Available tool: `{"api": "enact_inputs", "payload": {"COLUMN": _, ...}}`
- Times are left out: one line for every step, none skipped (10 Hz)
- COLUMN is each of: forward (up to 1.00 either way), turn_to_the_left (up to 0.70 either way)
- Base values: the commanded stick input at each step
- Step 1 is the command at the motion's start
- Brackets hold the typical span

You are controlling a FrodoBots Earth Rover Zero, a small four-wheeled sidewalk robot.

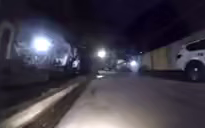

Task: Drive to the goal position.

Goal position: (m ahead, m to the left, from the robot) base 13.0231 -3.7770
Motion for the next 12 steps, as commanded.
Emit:
{"api": "enact_inputs", "payload": {"forward": 0.70, "turn_to_the_left": 0.00}}
{"api": "enact_inputs", "payload": {"forward": 0.70, "turn_to_the_left": 0.00}}
{"api": "enact_inputs", "payload": {"forward": 0.70, "turn_to_the_left": 0.00}}
{"api": "enact_inputs", "payload": {"forward": 0.70, "turn_to_the_left": 0.00}}
{"api": "enact_inputs", "payload": {"forward": 0.70, "turn_to_the_left": 0.00}}
{"api": "enact_inputs", "payload": {"forward": 0.70, "turn_to_the_left": 0.00}}
{"api": "enact_inputs", "payload": {"forward": 0.70, "turn_to_the_left": 0.00}}
{"api": "enact_inputs", "payload": {"forward": 0.70, "turn_to_the_left": 0.00}}
{"api": "enact_inputs", "payload": {"forward": 0.70, "turn_to_the_left": 0.00}}
{"api": "enact_inputs", "payload": {"forward": 0.70, "turn_to_the_left": -0.35}}
{"api": "enact_inputs", "payload": {"forward": 0.70, "turn_to_the_left": -0.35}}
{"api": "enact_inputs", "payload": {"forward": 0.70, "turn_to_the_left": -0.35}}
